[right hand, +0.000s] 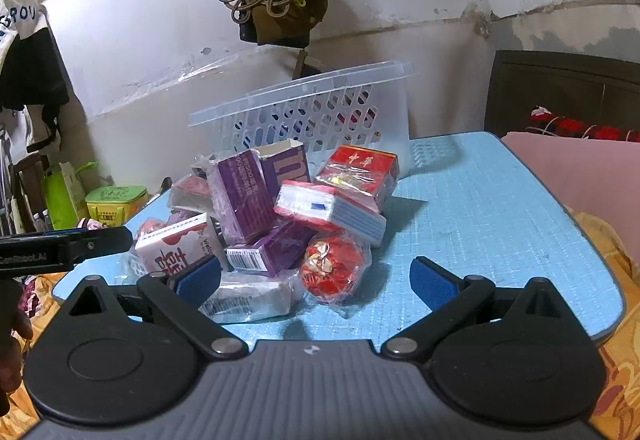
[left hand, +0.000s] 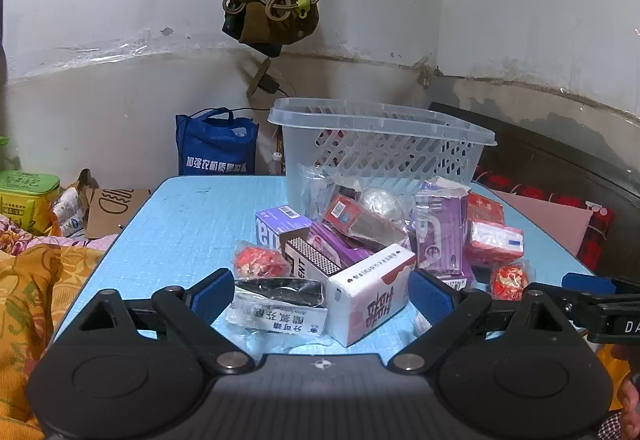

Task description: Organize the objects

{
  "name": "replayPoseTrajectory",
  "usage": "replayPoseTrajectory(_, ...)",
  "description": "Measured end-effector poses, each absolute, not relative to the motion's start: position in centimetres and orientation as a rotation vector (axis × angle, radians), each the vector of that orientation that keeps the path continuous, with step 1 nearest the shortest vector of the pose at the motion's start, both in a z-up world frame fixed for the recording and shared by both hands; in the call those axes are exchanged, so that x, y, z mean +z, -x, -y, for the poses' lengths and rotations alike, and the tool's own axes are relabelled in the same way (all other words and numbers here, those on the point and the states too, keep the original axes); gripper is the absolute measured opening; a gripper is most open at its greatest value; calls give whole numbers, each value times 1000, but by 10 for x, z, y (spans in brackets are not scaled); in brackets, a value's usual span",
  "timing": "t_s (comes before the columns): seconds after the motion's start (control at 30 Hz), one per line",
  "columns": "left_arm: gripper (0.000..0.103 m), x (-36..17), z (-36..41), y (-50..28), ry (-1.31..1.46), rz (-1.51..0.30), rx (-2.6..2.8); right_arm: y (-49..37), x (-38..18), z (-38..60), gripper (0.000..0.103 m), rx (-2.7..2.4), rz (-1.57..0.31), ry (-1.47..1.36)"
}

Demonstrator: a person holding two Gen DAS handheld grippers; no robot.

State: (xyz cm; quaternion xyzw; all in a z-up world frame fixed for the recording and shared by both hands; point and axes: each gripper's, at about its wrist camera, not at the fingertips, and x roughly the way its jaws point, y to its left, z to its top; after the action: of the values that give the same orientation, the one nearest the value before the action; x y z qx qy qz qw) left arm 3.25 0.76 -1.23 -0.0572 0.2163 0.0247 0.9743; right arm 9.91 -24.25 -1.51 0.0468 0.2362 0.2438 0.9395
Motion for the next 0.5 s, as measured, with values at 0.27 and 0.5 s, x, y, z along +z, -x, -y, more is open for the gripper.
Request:
replayPoseTrajectory(0.27,96,-12,-7,-32,119,-427,38,-100,-16,243,103,494,-484,-93)
replayPoseTrajectory(0.5,96,-14,-5,-32,121,-430,27,-101,-17,244,103,490,-487,-95)
